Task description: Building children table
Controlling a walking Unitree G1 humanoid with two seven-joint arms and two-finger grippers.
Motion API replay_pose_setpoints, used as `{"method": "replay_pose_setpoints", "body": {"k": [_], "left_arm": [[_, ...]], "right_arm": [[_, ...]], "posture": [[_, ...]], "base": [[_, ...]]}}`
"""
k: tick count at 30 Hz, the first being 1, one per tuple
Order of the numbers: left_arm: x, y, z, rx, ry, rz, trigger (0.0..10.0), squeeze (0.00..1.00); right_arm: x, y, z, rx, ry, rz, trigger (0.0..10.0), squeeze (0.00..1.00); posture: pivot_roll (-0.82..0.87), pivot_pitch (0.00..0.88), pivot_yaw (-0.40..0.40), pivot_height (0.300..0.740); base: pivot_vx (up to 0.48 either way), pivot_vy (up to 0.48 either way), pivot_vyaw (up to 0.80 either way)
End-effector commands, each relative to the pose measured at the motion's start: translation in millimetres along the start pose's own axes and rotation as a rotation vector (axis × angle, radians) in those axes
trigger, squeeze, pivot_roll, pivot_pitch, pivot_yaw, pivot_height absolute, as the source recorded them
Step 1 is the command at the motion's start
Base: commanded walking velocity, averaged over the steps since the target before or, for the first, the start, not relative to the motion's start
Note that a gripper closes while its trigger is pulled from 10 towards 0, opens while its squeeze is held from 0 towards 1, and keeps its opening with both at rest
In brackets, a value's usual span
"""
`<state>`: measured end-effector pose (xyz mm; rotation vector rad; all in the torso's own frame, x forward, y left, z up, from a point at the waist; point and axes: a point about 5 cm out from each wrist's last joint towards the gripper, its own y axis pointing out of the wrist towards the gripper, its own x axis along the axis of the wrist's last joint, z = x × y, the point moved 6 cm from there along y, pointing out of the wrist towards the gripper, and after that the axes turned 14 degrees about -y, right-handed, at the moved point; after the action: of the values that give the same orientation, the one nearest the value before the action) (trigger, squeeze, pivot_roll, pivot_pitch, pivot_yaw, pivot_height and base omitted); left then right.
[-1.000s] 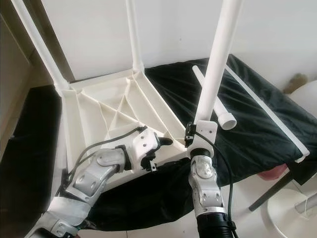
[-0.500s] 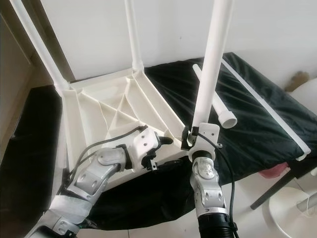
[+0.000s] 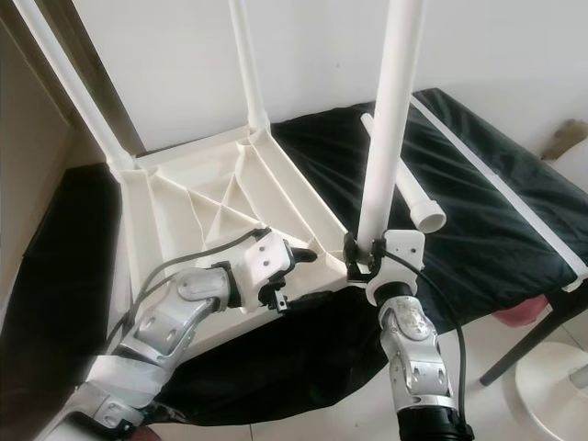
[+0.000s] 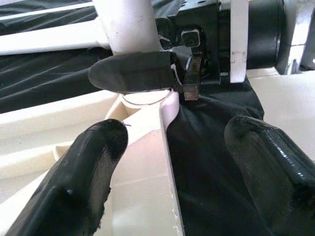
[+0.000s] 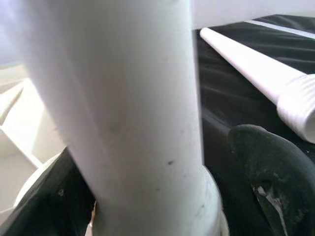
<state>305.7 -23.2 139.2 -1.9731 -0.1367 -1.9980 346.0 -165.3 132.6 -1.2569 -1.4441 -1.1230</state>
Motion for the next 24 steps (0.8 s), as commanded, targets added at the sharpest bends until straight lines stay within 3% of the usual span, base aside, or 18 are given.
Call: {"method": "replay_pose_setpoints", "body": {"k": [1,6,7,11,12,24], "left_arm": [[-10,-4.9,-4.1,-0.041,-0.001,0.04,10.0,0.0],[-13,-7.8,-6.6,-0.053,-0.005,0.05,10.0,0.0],[-17,-10.2,-7.3,-0.053,-0.008,0.062,10.0,0.0],[-18,-10.9,-7.3,-0.052,-0.011,0.065,10.0,0.0],[-19,-11.9,-6.7,-0.049,-0.015,0.069,10.0,0.0],[-20,-13.4,-6.5,-0.049,-0.011,0.074,10.0,0.0]], "right_arm": [[6,-0.7,5.6,0.058,0.002,-0.037,10.0,0.0],[10,-0.3,11.3,0.127,-0.029,-0.064,10.0,0.0],[16,-0.6,16.2,0.224,-0.066,-0.095,10.0,0.0],[17,0.2,13.9,0.259,-0.08,-0.102,10.0,0.0],[19,0.8,13.7,0.332,-0.116,-0.11,10.0,0.0],[24,7.5,6.8,0.436,-0.148,-0.117,10.0,0.0]], "posture": [[-0.13,0.0,0.139,0.74],[-0.13,0.0,0.145,0.74],[-0.13,0.0,0.148,0.74],[-0.13,0.0,0.149,0.74],[-0.13,0.0,0.149,0.74],[-0.13,0.0,0.129,0.74]], "base": [[0.0,0.0,0.0],[0.0,0.0,0.0],[0.0,0.0,0.0],[0.0,0.0,0.0],[0.0,0.0,0.0],[0.0,0.0,0.0]]}}
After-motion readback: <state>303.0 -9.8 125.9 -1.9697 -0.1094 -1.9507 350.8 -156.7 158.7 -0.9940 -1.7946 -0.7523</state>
